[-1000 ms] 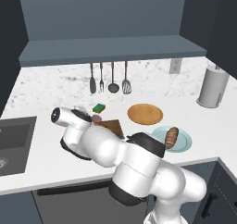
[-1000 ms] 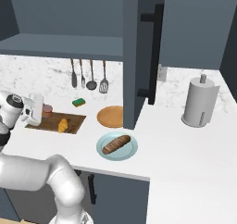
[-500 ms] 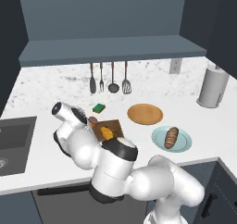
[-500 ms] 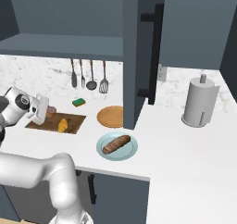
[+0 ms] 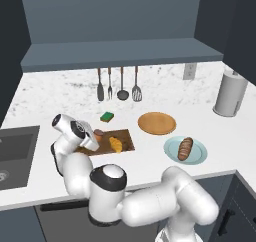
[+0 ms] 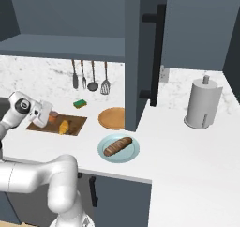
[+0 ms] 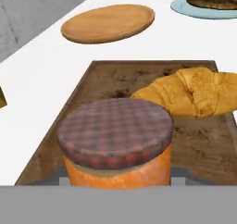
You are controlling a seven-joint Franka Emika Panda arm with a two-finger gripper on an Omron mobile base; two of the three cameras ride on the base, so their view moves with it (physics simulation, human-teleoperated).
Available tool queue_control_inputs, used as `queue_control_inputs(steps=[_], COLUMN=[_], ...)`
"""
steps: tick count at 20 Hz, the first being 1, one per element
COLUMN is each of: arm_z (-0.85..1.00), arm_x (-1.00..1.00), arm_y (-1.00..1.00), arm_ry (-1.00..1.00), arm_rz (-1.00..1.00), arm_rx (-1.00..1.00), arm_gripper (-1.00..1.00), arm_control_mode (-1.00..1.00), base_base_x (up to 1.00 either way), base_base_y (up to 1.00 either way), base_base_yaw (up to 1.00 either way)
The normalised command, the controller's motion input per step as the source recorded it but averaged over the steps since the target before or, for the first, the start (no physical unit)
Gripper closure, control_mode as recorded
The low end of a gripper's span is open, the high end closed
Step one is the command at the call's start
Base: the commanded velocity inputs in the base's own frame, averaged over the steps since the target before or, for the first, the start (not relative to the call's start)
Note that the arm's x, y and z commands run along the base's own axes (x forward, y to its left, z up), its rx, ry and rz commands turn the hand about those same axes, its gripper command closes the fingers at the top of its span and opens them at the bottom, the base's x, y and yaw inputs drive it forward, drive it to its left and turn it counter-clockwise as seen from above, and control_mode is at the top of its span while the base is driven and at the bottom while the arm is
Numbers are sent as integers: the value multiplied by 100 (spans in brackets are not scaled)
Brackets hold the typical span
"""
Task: From the different types of pastries on the counter, select a croissant and place it on the cutting board. Then retrieve a jar of jam from the cabinet and place it alongside the croissant on the cutting board.
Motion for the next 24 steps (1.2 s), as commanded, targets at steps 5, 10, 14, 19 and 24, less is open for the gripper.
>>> queue_control_inputs(steps=[5, 10, 14, 19, 24], arm_z=[-45, -38, -17, -1, 13], arm_x=[22, 12, 2, 0, -29], arm_y=[0, 0, 10, 0, 0], arm_ry=[27, 6, 0, -1, -12], arm_rz=[-2, -1, 0, 0, 0], arm_rx=[-46, -11, -4, 0, 3], arm_gripper=[100, 100, -100, -100, -100], arm_control_mode=[-100, -100, -100, -100, -100], base_base_x=[0, 0, 0, 0, 0], base_base_y=[0, 0, 0, 0, 0], base_base_yaw=[0, 0, 0, 0, 0])
